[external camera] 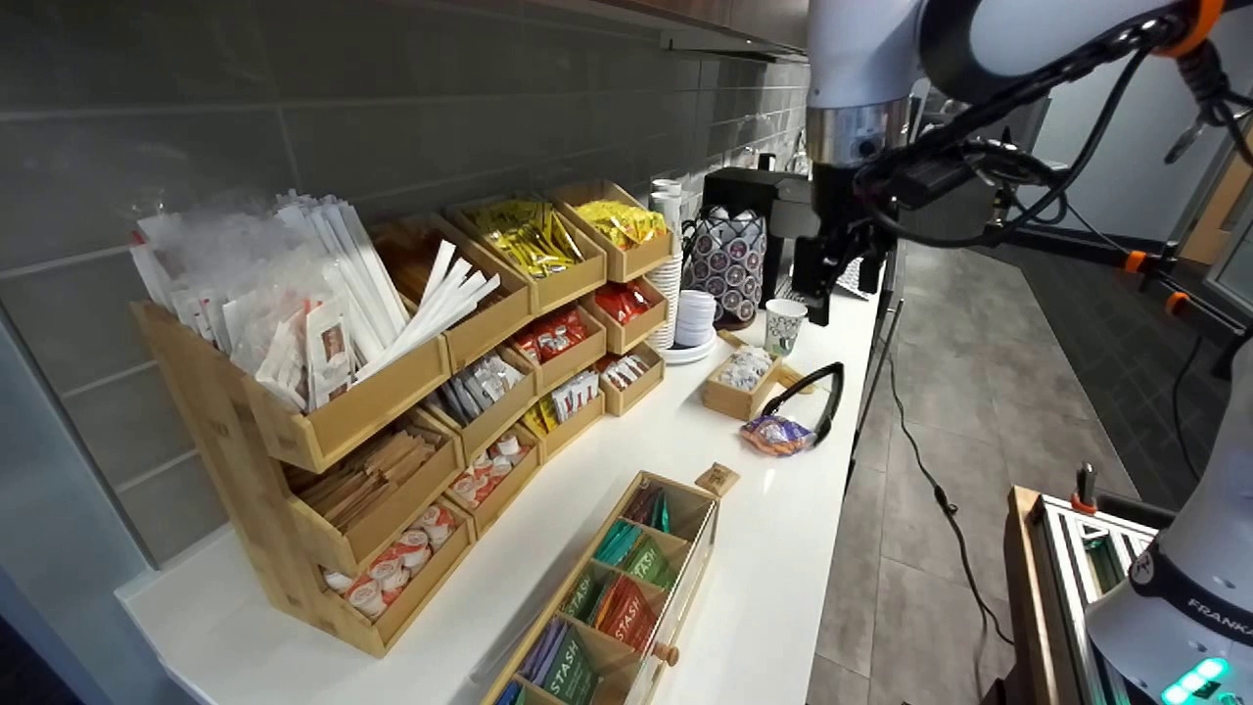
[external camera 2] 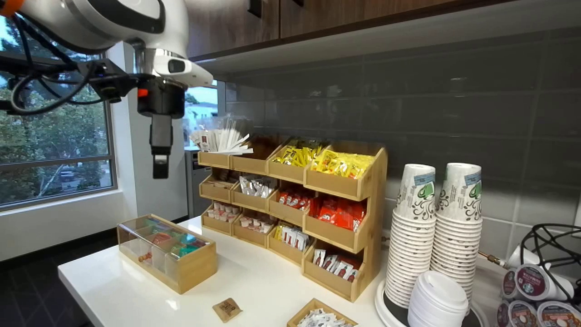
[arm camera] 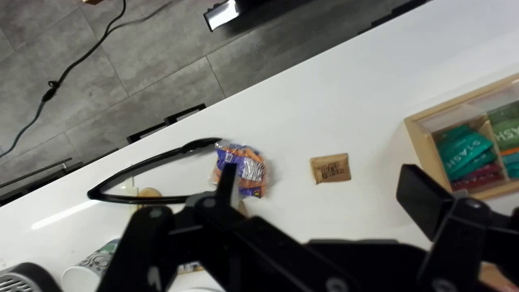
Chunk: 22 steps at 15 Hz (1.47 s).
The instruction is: Open the cabinet
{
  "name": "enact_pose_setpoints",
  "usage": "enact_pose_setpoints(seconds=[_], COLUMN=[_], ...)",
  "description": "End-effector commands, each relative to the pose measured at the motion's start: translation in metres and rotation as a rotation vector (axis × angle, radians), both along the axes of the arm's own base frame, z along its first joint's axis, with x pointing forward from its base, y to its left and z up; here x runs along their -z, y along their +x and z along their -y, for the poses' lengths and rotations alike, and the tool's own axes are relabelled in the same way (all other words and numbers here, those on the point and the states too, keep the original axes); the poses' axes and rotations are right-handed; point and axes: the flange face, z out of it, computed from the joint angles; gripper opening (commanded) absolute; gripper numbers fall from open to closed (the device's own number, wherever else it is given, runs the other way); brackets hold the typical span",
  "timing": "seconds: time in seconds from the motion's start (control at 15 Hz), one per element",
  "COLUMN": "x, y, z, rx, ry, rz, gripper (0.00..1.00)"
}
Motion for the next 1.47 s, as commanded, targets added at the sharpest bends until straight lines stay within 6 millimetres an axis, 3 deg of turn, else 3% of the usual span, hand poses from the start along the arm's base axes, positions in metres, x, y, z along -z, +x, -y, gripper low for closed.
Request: enact_pose_setpoints(seconds=[0.0, 0.33, 0.67, 1.4], x=[-0.042, -0.103, -0.15, -0.205], y=[-0.027, -0.037, -0.031, -0.001], z=[0.012, 0.027, 0.038, 0.034], rx=[0.059, 0.062, -0.013, -0.274], ry=[-0.056, -0.129, -0.201, -0.13], rz=[0.175, 0.429, 0.653, 0.957], gripper=[1.0, 1.0, 1.0, 1.0])
